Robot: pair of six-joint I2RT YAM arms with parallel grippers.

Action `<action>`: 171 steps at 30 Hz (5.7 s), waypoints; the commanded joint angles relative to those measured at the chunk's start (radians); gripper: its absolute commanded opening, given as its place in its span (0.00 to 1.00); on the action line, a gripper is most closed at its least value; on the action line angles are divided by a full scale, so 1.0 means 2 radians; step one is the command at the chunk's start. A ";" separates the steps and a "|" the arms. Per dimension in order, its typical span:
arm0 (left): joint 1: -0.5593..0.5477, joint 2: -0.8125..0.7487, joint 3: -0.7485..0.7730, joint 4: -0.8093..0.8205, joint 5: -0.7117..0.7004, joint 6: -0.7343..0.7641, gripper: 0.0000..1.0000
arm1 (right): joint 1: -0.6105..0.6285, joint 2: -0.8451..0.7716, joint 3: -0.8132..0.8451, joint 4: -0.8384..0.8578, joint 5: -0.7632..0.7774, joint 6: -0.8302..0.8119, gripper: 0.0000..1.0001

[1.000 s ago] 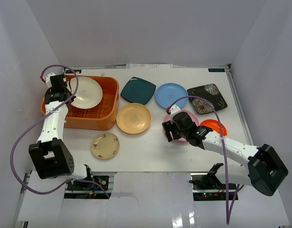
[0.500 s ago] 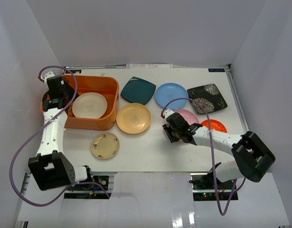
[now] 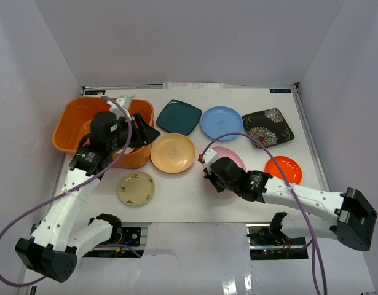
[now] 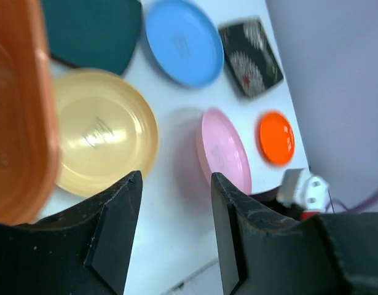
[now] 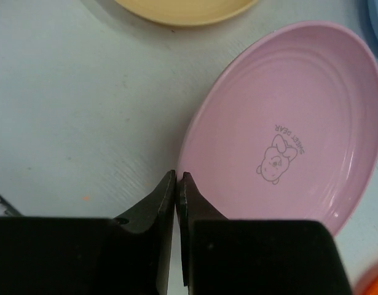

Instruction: Place the plates into the plastic bin on the countertop

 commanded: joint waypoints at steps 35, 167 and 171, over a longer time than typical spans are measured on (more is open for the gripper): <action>-0.174 0.182 -0.026 0.102 0.021 -0.017 0.00 | 0.090 -0.107 0.045 0.009 -0.022 -0.050 0.58; 0.174 0.045 -0.058 0.130 -0.293 -0.110 0.00 | -0.403 0.187 0.096 0.223 -0.062 0.201 0.65; 0.188 0.049 -0.067 0.113 -0.356 -0.102 0.00 | -0.407 0.234 0.104 0.246 -0.078 0.217 0.66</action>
